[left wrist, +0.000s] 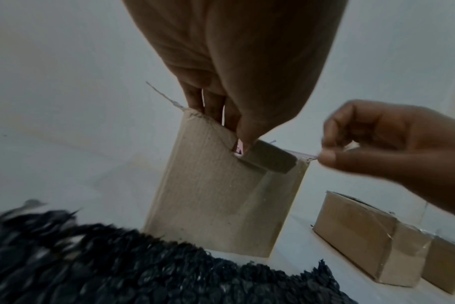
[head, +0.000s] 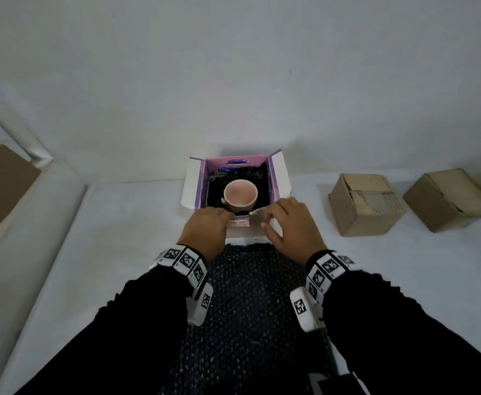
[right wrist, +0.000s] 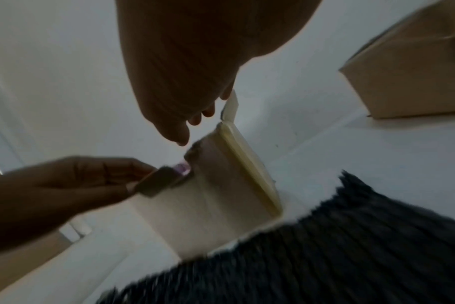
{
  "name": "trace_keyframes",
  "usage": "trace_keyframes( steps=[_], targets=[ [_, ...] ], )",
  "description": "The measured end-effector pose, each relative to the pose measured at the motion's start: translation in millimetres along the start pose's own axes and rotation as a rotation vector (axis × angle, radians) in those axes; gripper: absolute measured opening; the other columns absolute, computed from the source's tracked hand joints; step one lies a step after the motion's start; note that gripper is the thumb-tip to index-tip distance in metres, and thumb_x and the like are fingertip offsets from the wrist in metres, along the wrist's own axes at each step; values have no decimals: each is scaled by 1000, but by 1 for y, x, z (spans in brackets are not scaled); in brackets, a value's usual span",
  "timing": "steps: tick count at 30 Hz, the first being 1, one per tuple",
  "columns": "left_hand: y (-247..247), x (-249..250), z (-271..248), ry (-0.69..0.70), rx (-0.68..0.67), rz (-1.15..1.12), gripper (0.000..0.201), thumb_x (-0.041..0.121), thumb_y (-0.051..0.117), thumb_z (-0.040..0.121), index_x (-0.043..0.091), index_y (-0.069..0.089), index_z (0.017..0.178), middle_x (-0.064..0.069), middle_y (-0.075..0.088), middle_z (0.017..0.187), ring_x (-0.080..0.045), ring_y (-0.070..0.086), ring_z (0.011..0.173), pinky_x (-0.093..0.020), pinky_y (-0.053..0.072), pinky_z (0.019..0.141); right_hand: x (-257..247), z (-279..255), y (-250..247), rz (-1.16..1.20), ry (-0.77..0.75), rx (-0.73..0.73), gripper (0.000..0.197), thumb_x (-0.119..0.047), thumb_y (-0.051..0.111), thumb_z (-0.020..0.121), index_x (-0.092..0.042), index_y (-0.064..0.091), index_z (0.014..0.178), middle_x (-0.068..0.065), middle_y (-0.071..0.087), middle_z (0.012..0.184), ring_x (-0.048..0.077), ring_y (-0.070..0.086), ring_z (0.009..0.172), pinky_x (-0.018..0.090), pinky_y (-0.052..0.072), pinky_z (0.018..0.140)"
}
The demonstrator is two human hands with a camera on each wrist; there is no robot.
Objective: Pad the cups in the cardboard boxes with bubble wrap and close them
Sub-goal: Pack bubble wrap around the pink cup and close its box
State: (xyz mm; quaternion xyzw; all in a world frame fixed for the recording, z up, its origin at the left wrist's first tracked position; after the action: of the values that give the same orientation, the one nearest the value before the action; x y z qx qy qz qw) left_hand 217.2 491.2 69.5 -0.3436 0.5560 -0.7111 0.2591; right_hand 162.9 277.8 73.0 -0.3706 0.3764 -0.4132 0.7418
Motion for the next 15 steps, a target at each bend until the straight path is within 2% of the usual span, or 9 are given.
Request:
trace_keyframes(
  steps=[2, 3, 5, 7, 9, 11, 12, 13, 15],
  targets=[
    [1, 1, -16, 28, 122, -55, 28, 11, 57, 76, 16, 69, 100, -4, 67, 105, -28, 61, 97, -40, 51, 83, -5, -30, 11, 25, 31, -105, 16, -32, 59, 85, -18, 55, 91, 0, 56, 88, 24, 52, 84, 32, 33, 68],
    [1, 3, -25, 28, 154, -72, 27, 14, 58, 77, 15, 68, 102, -3, 65, 111, -27, 59, 102, -40, 50, 86, -7, -44, 18, 15, 91, -204, 26, -40, 58, 85, -20, 57, 100, 0, 57, 96, 25, 53, 91, 34, 36, 73],
    [4, 7, -44, 9, 195, -96, 30, 16, 62, 78, 15, 65, 108, -4, 61, 119, -27, 54, 110, -39, 48, 90, -13, -71, 33, -63, 245, -484, 59, -56, 56, 84, -23, 46, 132, 1, 53, 124, 27, 46, 116, 41, 38, 92],
    [9, 11, -63, -25, 173, -101, 32, 19, 63, 78, 17, 63, 110, -5, 58, 123, -28, 53, 112, -42, 49, 88, -19, -89, 45, -177, 326, -661, 74, -54, 58, 86, -25, 29, 147, 2, 41, 141, 29, 33, 131, 48, 28, 106],
    [17, 15, -82, -58, 77, -95, 36, 25, 61, 80, 20, 61, 115, -4, 54, 128, -28, 51, 114, -46, 50, 89, -24, -95, 49, -200, 321, -633, 59, -44, 60, 88, -27, 39, 141, 0, 46, 136, 27, 34, 128, 45, 26, 105],
    [25, 17, -97, -70, -16, -75, 45, 30, 62, 80, 23, 56, 124, -3, 49, 133, -27, 48, 119, -48, 48, 93, -27, -93, 47, -146, 261, -557, 33, -36, 62, 86, -28, 55, 118, -4, 57, 117, 22, 44, 116, 38, 31, 99],
    [27, 17, -102, -77, -47, -69, 51, 34, 62, 80, 24, 51, 129, -2, 46, 137, -27, 46, 122, -48, 46, 96, -29, -92, 43, -80, 239, -519, 22, -33, 64, 84, -28, 58, 105, -5, 58, 106, 21, 48, 107, 37, 36, 93],
    [29, 15, -105, -91, -81, -68, 60, 40, 61, 79, 25, 45, 135, -2, 42, 141, -26, 42, 126, -49, 43, 99, -31, -90, 39, 5, 213, -481, 16, -29, 66, 80, -27, 57, 93, -5, 56, 97, 19, 49, 98, 36, 40, 86],
    [28, 12, -106, -120, -166, -53, 86, 58, 60, 74, 26, 27, 146, -1, 31, 150, -25, 31, 136, -50, 35, 107, -35, -85, 26, 211, 183, -431, 18, -22, 67, 73, -24, 51, 80, -6, 48, 88, 14, 45, 85, 34, 43, 74]
  ],
)
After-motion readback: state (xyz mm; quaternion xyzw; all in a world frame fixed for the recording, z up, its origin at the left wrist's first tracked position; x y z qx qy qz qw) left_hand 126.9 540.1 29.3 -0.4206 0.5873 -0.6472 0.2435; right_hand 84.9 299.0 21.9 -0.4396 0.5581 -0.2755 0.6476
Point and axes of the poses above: each hand's wrist, its own z-axis towards the middle knuckle, its own y-axis out of the palm, x = y × z, the point moved 1 cm from there along z, towards the middle knuckle
